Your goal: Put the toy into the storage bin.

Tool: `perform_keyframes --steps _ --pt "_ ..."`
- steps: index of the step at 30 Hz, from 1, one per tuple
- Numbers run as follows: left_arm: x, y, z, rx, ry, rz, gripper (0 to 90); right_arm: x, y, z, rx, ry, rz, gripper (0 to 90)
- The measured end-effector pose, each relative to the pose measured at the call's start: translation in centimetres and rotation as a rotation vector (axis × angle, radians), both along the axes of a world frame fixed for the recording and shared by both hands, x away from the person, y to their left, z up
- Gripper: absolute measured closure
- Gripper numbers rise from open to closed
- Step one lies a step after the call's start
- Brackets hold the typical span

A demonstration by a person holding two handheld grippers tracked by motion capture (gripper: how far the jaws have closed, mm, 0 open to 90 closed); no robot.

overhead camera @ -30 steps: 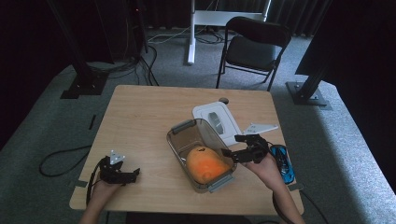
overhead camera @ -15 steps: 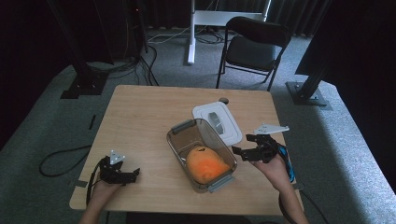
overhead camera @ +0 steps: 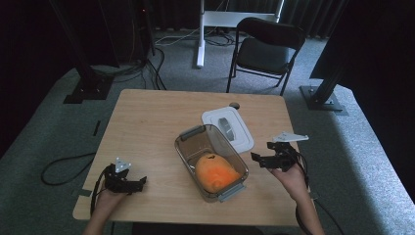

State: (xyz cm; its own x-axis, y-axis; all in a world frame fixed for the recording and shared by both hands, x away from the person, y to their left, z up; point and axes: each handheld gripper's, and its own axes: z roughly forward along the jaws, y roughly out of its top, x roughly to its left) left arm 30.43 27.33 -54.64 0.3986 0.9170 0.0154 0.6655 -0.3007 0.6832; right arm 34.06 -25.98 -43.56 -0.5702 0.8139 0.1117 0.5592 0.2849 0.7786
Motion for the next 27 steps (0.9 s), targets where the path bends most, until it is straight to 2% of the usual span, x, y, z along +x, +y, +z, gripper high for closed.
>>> perform_keyframes --steps 14,17,27 --pt "0.0 0.0 0.0 0.0 0.0 0.0 0.5 -0.3 -2.9 -1.5 -0.008 -0.01 -0.116 15.7" --pt "0.0 0.0 0.0 0.001 0.0 0.0 0.6 -0.3 -3.5 -2.1 -0.035 -0.01 -0.155 15.7" --pt "0.0 0.0 0.0 0.001 0.001 0.0 0.5 -0.4 -6.0 -4.1 -0.069 0.027 -0.236 15.7"
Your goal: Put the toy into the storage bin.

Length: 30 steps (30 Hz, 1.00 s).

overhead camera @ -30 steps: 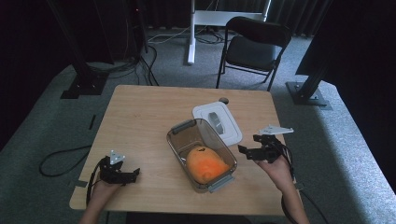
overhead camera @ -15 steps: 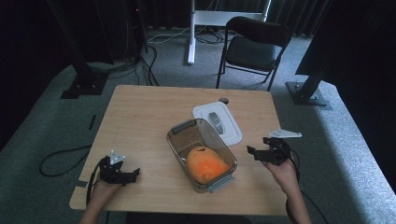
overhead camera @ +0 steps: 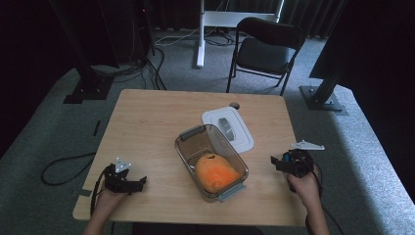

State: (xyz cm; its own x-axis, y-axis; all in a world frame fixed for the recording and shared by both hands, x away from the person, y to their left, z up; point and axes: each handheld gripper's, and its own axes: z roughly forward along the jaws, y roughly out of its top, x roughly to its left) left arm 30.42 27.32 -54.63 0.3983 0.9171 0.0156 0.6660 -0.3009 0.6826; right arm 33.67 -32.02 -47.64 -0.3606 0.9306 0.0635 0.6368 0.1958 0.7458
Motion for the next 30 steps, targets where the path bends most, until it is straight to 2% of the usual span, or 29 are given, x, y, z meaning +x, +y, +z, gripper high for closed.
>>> perform_keyframes --steps 8,9,13,23,27,30 --pt "0.0 0.0 0.0 -0.001 0.0 0.0 0.5 -0.3 -2.5 -1.0 -0.028 0.015 -0.103 14.6" --pt "0.0 0.0 0.0 -0.001 0.0 0.0 0.5 -0.3 -2.5 -1.0 -0.028 0.015 -0.103 14.6" --pt "0.0 0.0 0.0 -0.001 0.0 0.0 0.5 -0.3 -3.6 -2.0 -0.043 0.051 -0.15 13.7" --pt "0.0 0.0 0.0 -0.002 -0.001 0.001 0.5 -0.6 -4.8 -3.6 -0.043 0.093 -0.215 13.7" --pt "0.0 0.0 0.0 0.0 0.0 -0.001 0.5 -0.7 -4.7 -4.6 -0.043 0.122 -0.212 13.5" --pt "0.0 0.0 0.0 -0.001 -0.001 0.0 0.5 -0.5 -4.6 -5.2 -0.063 0.142 -0.214 13.5"
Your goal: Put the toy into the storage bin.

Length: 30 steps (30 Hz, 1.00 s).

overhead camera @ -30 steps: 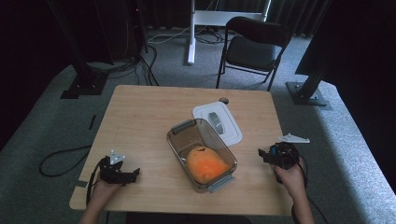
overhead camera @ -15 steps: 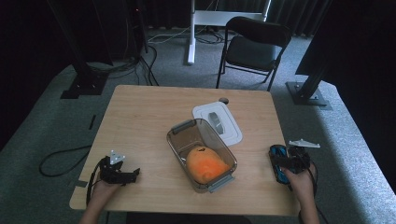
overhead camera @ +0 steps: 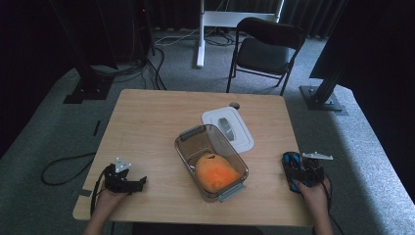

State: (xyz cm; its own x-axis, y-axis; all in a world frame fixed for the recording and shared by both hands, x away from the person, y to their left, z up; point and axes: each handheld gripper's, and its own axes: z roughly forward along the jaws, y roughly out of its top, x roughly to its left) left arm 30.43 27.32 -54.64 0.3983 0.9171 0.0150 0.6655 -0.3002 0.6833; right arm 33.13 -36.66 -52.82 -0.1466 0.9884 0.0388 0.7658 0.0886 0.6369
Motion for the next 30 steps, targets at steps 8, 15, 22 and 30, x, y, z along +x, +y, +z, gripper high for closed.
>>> perform_keyframes --steps 8,15,22,30 --pt "0.0 0.0 0.0 0.0 0.0 0.0 0.5 0.18 0.65 -0.91 -0.032 0.03 0.015 13.8" --pt "0.0 0.0 0.0 0.0 0.0 0.0 0.5 0.03 0.74 -0.78 -0.034 0.031 0.016 21.2" --pt "0.0 -0.01 -0.01 -0.001 -0.001 0.0 0.5 0.13 0.84 -0.55 -0.036 0.052 0.008 23.5" --pt "0.0 -0.01 -0.01 -0.001 -0.001 0.001 0.5 0.07 0.86 -0.5 -0.035 0.055 0.02 24.8"
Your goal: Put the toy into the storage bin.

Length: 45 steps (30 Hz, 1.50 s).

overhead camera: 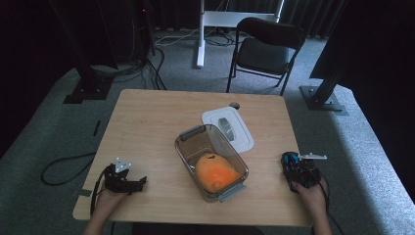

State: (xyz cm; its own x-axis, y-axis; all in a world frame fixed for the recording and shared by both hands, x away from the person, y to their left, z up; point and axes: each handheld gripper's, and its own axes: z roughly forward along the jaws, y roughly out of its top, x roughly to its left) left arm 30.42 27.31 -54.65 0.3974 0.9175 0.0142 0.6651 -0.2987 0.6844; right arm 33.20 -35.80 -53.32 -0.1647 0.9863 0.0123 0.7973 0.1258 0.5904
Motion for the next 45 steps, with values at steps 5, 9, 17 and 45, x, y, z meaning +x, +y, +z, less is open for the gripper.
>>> perform_keyframes --steps 5,9,17,45 --pt "0.0 0.0 0.0 0.002 0.001 -0.001 0.5 0.1 0.0 0.1 -0.002 0.016 0.005 25.1" --pt "0.0 0.0 0.0 0.002 0.001 -0.001 0.5 0.1 0.0 0.2 -0.003 0.018 0.0 25.2" --pt "0.0 0.0 0.0 0.002 0.001 -0.001 0.5 0.1 0.0 0.1 -0.003 0.016 -0.001 25.4" --pt "0.0 0.0 0.0 0.001 0.001 0.0 0.5 0.1 0.3 2.5 0.022 -0.047 -0.005 25.7"
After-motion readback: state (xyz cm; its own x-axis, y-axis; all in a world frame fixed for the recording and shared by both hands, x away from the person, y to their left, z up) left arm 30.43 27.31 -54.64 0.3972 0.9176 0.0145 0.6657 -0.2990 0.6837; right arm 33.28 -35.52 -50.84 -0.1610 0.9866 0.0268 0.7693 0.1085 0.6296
